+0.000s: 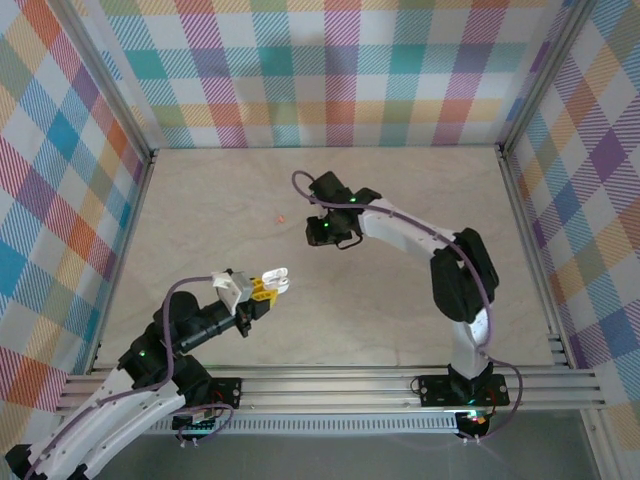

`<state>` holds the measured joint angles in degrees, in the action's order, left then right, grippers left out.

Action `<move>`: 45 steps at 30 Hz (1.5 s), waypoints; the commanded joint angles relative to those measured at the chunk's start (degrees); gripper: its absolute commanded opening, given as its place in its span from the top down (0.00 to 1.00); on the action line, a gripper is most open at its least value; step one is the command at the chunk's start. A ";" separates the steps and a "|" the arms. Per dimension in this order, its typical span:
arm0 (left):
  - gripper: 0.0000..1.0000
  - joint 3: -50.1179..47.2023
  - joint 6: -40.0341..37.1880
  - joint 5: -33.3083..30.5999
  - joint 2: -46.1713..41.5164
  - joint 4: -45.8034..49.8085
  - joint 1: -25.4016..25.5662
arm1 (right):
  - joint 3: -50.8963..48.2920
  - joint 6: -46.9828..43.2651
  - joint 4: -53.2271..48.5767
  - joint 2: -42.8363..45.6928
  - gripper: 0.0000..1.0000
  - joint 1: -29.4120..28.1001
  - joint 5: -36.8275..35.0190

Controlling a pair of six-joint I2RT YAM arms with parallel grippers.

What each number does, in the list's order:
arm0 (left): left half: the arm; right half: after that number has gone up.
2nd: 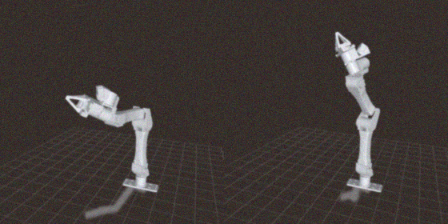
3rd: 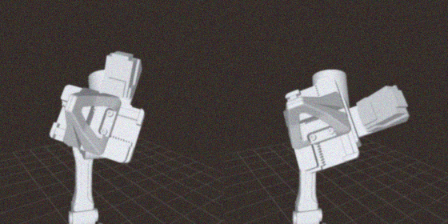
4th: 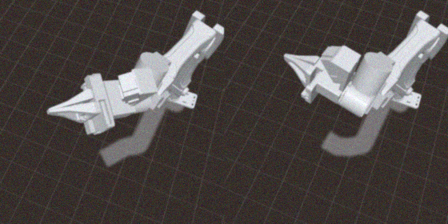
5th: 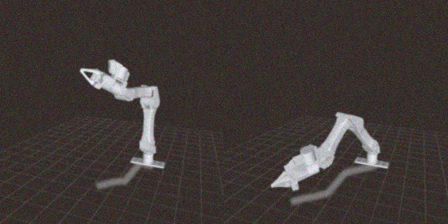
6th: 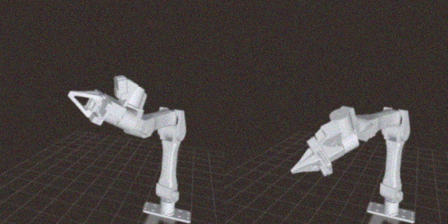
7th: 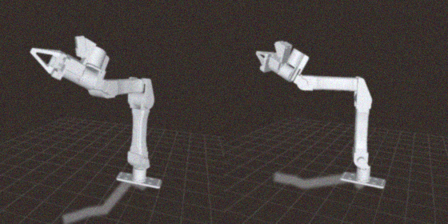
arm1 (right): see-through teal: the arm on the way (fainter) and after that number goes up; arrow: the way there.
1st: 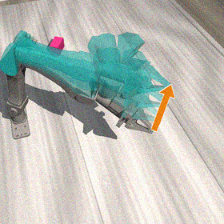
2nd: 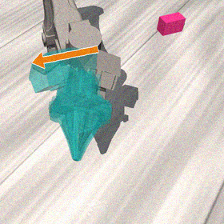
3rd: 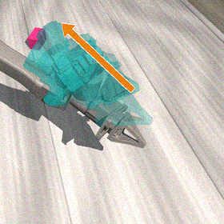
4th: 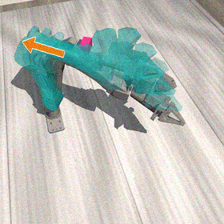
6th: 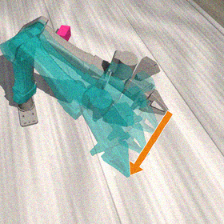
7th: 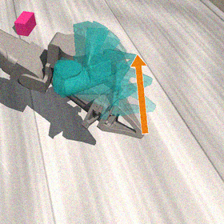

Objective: Insert wireless bluetooth earbuds into charging case

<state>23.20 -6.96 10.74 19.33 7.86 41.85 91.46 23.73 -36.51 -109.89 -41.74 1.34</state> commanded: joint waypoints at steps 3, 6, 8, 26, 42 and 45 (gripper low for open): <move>1.00 0.09 -1.40 1.37 8.52 -17.69 -0.36 | -3.34 -0.81 1.81 9.62 0.78 1.00 -0.72; 1.00 1.87 -3.56 2.90 14.75 -21.60 -0.29 | -5.79 -2.05 2.71 14.25 0.78 1.19 -1.38; 1.00 2.54 -4.93 3.29 18.66 -24.91 -0.19 | -7.63 -2.83 4.10 17.65 0.78 1.22 -1.65; 1.00 6.39 -6.58 -2.49 42.32 -54.65 0.82 | -13.85 -0.18 13.79 34.87 0.78 1.22 1.27; 1.00 12.65 -4.02 -6.60 51.27 -62.17 2.03 | -19.89 6.45 26.14 37.33 0.78 1.22 7.64; 1.00 12.75 -3.59 -7.18 51.01 -62.17 2.28 | -20.60 6.94 27.62 37.09 0.78 1.16 8.81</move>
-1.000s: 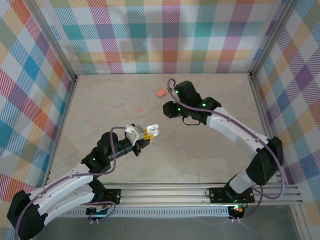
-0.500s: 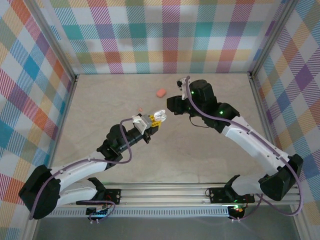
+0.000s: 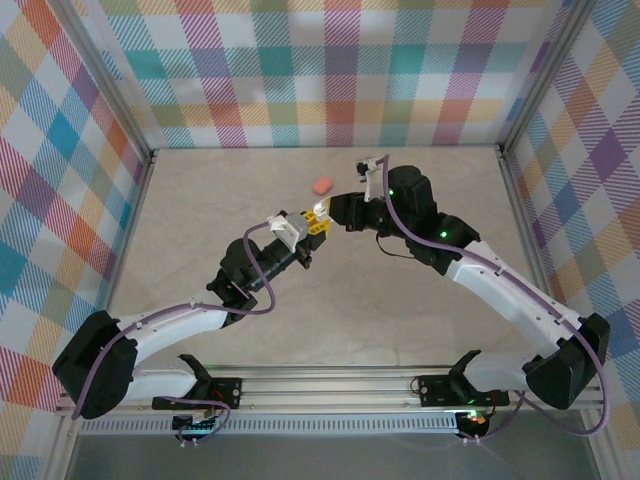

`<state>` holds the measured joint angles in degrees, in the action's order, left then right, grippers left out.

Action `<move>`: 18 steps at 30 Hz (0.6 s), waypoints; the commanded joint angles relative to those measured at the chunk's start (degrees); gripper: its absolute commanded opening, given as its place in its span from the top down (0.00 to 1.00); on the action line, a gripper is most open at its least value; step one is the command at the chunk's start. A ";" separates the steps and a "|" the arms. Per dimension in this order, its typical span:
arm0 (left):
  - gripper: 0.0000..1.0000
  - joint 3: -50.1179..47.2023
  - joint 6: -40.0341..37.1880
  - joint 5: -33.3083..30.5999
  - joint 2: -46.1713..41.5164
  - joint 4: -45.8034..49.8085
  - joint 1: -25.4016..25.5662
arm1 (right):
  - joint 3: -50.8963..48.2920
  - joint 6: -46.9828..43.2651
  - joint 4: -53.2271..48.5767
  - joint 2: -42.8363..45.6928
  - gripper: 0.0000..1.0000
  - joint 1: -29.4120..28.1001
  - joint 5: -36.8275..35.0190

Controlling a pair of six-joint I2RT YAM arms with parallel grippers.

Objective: Insert wireless bluetooth earbuds into charging case

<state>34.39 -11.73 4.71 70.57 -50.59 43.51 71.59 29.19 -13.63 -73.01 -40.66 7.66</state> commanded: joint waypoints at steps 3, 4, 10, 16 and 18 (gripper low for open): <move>1.00 1.47 1.53 -1.50 -0.67 -3.66 0.77 | -1.32 1.74 6.25 0.33 0.79 0.14 3.32; 1.00 1.47 1.61 -1.55 -0.77 -3.63 0.74 | -1.50 1.81 6.57 0.39 0.79 0.07 3.46; 1.00 2.12 2.97 -2.00 -1.22 -2.85 0.88 | -2.86 1.83 9.03 0.28 0.79 0.00 4.90; 1.00 3.03 5.10 -2.81 -1.26 -2.56 0.86 | -5.17 0.41 12.65 0.32 0.80 -0.79 4.41; 1.00 3.38 5.64 -2.49 -1.23 -2.50 0.96 | -5.87 -0.24 13.95 0.20 0.80 -0.99 4.05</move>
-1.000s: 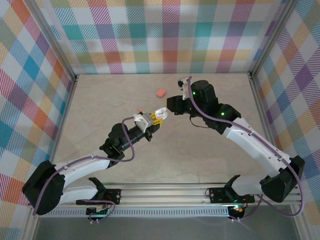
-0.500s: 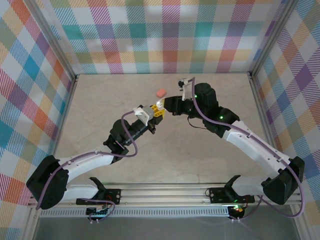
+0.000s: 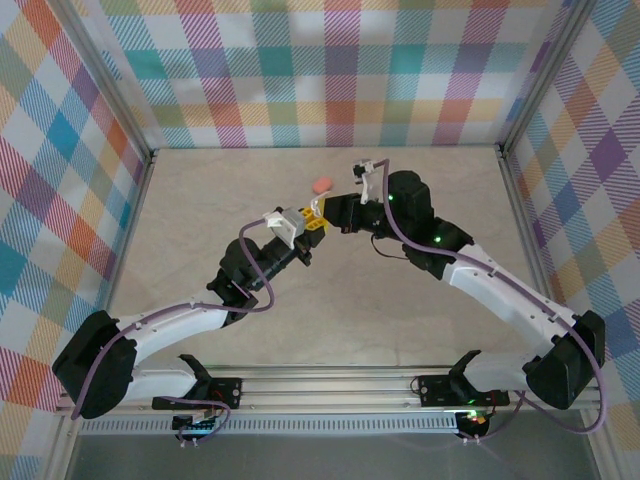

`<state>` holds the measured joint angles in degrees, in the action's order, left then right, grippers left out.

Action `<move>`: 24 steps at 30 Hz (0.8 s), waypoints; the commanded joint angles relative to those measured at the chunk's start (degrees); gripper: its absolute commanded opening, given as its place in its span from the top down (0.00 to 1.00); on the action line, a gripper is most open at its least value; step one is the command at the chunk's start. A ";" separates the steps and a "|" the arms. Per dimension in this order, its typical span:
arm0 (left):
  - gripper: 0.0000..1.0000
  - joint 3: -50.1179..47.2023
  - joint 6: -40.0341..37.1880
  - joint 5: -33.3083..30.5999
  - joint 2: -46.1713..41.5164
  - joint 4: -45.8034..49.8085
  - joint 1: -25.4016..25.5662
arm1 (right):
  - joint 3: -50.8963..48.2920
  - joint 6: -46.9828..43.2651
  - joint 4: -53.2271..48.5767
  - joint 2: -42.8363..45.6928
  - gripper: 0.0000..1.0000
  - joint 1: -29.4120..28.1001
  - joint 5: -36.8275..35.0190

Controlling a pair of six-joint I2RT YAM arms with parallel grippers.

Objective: Insert wireless bluetooth earbuds into charging case

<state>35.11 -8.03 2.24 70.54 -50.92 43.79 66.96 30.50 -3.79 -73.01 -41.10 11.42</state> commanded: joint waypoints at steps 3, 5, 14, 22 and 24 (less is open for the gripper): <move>1.00 3.07 2.31 0.48 -1.10 -2.17 0.77 | -2.37 -2.16 6.39 0.24 0.80 -0.60 -0.25; 1.00 3.10 2.49 0.81 -1.04 -2.24 0.76 | -2.84 -2.83 7.46 0.40 0.80 -0.73 -0.89; 1.00 3.07 3.50 2.37 -0.39 -2.67 1.07 | -3.84 -5.25 10.46 0.42 0.80 -0.73 -2.52; 1.00 3.12 3.73 3.29 -0.23 -2.92 1.27 | -4.72 -5.96 13.40 0.58 0.80 -0.73 -2.94; 1.00 2.94 3.90 3.47 -0.22 -3.14 1.37 | -4.73 -6.31 13.76 0.67 0.80 -0.73 -3.20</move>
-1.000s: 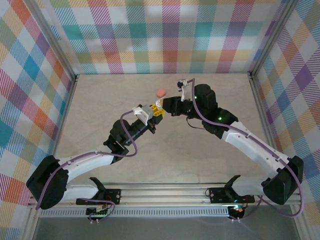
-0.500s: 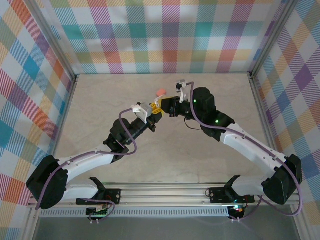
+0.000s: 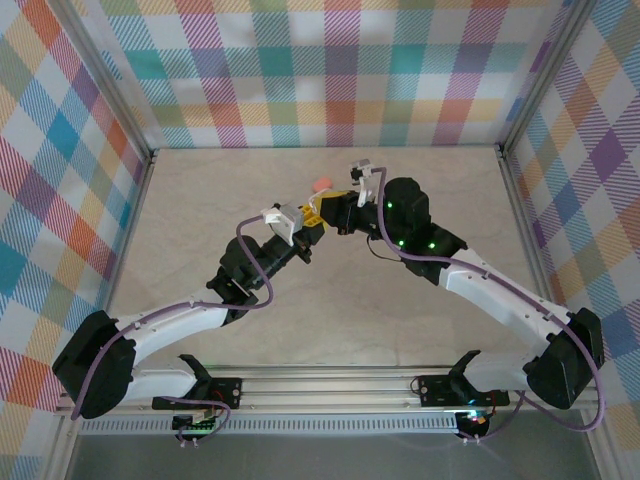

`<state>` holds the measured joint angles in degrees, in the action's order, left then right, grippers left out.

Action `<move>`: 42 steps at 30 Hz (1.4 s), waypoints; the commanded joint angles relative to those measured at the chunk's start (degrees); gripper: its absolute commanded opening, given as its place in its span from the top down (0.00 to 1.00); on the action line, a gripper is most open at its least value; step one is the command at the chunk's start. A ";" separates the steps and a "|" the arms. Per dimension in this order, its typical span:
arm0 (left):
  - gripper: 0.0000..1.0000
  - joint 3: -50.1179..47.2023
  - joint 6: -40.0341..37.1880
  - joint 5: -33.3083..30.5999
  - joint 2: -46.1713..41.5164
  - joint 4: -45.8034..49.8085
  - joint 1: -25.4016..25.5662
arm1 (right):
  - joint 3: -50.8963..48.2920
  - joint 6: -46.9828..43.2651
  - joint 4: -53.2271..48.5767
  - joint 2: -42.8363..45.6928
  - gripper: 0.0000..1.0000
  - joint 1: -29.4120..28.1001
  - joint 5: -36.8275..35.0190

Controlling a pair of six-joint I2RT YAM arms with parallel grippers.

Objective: Insert wireless bluetooth earbuds into charging case

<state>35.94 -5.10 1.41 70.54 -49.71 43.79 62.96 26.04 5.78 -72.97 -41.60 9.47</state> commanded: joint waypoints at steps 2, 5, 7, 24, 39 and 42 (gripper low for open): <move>1.00 1.94 1.06 4.45 -0.30 -4.51 1.38 | -0.81 -2.50 4.25 0.80 0.80 -0.18 -1.47; 1.00 1.76 1.23 4.55 -0.58 -4.86 1.34 | -1.37 -3.63 4.48 0.98 0.80 -0.23 -1.39; 1.00 1.85 1.32 4.57 -0.69 -4.91 1.38 | -2.22 -3.64 5.08 1.07 0.80 -0.23 -0.99; 1.00 2.33 2.20 4.39 -1.80 -6.27 1.30 | -9.52 -5.43 12.67 1.16 0.76 -0.22 1.39; 1.00 2.04 1.92 3.96 -2.49 -5.94 1.35 | -10.53 -4.96 12.62 1.34 0.64 -0.25 0.63; 1.00 1.72 1.63 3.78 -2.72 -5.31 1.36 | -9.06 -4.01 10.91 2.06 0.61 -0.23 0.54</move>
<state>35.94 -3.86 1.41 70.54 -47.94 43.79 53.63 21.63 20.05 -71.33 -41.78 10.72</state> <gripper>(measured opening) 0.155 0.385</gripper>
